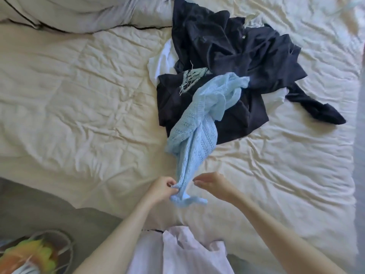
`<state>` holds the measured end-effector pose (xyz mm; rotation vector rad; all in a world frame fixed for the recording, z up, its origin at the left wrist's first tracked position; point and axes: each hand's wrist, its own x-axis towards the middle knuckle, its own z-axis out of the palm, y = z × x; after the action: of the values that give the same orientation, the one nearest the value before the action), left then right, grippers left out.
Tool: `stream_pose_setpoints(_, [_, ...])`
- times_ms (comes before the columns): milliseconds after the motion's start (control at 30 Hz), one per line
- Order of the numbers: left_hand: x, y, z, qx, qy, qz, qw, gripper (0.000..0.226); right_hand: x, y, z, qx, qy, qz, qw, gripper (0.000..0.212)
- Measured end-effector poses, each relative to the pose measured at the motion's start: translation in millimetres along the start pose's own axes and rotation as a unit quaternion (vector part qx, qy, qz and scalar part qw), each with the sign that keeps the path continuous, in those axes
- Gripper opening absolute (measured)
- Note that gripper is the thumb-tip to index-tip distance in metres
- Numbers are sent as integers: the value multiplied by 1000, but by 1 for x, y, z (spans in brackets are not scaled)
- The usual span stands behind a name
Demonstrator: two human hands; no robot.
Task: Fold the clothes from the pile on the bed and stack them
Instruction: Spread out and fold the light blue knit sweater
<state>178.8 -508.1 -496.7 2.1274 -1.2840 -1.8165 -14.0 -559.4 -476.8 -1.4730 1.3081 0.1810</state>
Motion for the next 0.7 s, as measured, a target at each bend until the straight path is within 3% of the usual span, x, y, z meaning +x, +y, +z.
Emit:
stream_pose_setpoints(33, [-2, -8, 1, 49, -27, -6, 998, 1, 4, 5, 0, 7, 28, 12, 1000, 19])
stream_pose_setpoints(133, [4, -18, 0, 109, -46, -15, 993, 22, 27, 16, -2, -2, 118, 36, 992, 22])
stream_pose_setpoints(300, [39, -17, 0, 185, 115, 35, 975, 52, 76, 21, -6, -43, 188, 44, 980, 38])
stream_pose_setpoints(467, [106, -11, -6, 285, 234, 117, 922, 68, 134, 19, -40, -255, 338, -39, 905, 62])
stream_pose_setpoints(567, [138, -9, -9, 295, 260, 121, 911, 62, 165, 18, -59, -324, 337, -71, 881, 63])
stream_pose_setpoints(633, [146, -9, -12, 260, 284, 136, 913, 46, 178, 19, -64, -325, 336, -75, 881, 47])
stream_pose_setpoints(700, [141, -10, -18, 155, 308, 158, 925, 31, 179, 16, -66, -257, 345, -76, 900, 28])
